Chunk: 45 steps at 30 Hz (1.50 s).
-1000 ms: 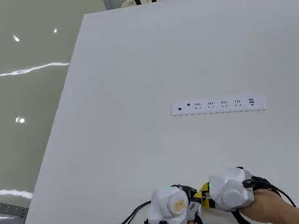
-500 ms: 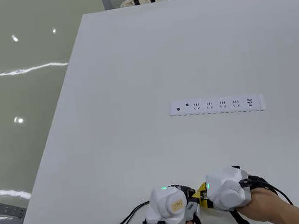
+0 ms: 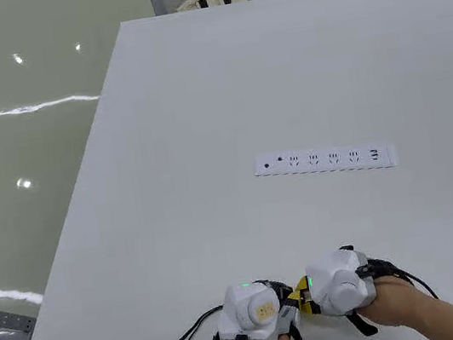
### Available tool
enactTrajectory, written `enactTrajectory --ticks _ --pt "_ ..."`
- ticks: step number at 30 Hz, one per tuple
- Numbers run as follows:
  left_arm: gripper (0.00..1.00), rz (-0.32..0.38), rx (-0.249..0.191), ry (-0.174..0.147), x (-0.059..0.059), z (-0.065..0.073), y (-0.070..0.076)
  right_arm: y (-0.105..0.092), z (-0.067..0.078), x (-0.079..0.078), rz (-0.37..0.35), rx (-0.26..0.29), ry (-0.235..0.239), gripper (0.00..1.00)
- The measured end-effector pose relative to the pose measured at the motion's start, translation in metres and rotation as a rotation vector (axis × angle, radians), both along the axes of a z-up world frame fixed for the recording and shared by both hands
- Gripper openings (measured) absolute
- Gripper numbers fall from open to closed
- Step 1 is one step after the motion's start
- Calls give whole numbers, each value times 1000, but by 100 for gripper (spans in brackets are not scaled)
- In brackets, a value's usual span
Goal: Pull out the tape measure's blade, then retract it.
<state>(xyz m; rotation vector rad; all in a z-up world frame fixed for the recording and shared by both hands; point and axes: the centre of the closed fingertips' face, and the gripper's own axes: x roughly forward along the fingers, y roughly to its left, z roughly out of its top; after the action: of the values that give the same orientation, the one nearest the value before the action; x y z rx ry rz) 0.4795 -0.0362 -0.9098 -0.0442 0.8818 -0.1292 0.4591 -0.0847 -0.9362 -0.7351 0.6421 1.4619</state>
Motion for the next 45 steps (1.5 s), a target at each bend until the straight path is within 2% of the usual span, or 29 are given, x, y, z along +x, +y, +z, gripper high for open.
enactTrajectory --ticks 7,23,28,35,38,45 --pt "62 3 -2 0 0 0 0 1 1 -1 47 -6 8 14" --pt "64 10 2 -1 1 0 1 0 0 0 11 -5 4 16" --pt "65 13 1 -12 0 0 1 -1 1 0 -14 -3 7 16" --pt "65 -19 4 -20 0 1 1 -1 2 0 -52 10 2 16" --pt "65 -27 2 -27 -1 3 1 -2 1 -1 -90 15 22 18" --pt "65 -25 -9 -24 -3 4 3 -4 1 1 -152 27 27 22"
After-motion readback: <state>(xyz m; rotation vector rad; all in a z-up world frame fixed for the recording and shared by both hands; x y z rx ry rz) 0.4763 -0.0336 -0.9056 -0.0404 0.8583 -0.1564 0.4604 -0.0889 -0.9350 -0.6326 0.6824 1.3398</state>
